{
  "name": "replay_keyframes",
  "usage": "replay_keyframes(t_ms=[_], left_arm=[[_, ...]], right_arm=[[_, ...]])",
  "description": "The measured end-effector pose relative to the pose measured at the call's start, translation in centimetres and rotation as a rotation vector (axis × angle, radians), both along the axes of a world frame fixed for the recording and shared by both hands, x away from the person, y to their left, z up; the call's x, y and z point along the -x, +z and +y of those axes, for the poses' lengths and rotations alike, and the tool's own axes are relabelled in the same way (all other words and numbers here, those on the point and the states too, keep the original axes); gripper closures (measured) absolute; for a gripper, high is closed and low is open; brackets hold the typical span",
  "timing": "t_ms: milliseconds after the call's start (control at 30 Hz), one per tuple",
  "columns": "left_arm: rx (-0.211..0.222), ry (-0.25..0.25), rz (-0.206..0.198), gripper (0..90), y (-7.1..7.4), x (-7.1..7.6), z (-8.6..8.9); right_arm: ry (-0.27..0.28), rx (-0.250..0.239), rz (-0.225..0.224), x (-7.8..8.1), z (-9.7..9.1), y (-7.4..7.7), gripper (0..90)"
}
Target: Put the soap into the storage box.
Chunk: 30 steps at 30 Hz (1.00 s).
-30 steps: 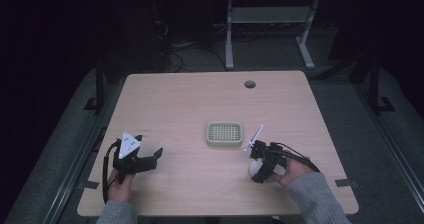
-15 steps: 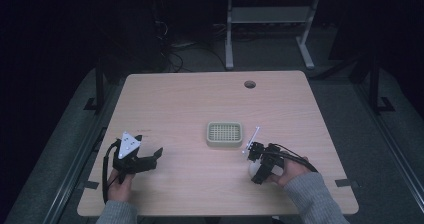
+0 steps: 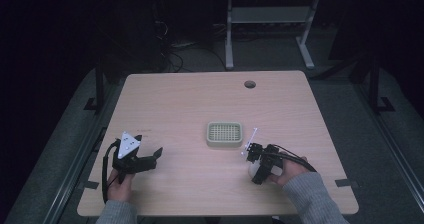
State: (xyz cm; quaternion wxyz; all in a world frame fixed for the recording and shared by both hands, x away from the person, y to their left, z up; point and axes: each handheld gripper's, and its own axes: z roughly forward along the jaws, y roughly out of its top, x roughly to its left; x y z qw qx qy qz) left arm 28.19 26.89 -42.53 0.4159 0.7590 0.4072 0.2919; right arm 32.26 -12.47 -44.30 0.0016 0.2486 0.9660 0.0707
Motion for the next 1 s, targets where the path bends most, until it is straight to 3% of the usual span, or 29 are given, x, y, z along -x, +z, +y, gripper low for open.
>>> replay_keyframes(t_ms=[400, 633, 1000], left_arm=[[0.000, 0.001, 0.001, 15.3, 0.0, 0.0, 0.1], [0.003, 0.005, 0.000, 15.2, 0.0, 0.0, 0.1], [-0.003, 0.000, 0.001, 15.2, 0.1, 0.0, 0.1]], right_arm=[[0.030, 0.000, -0.005, 0.2, 0.0, 0.1, 21.7], [0.015, -0.050, -0.006, 0.1, -0.5, 0.9, 21.8], [0.017, -0.063, -0.005, -0.2, -0.5, 1.9, 21.8]])
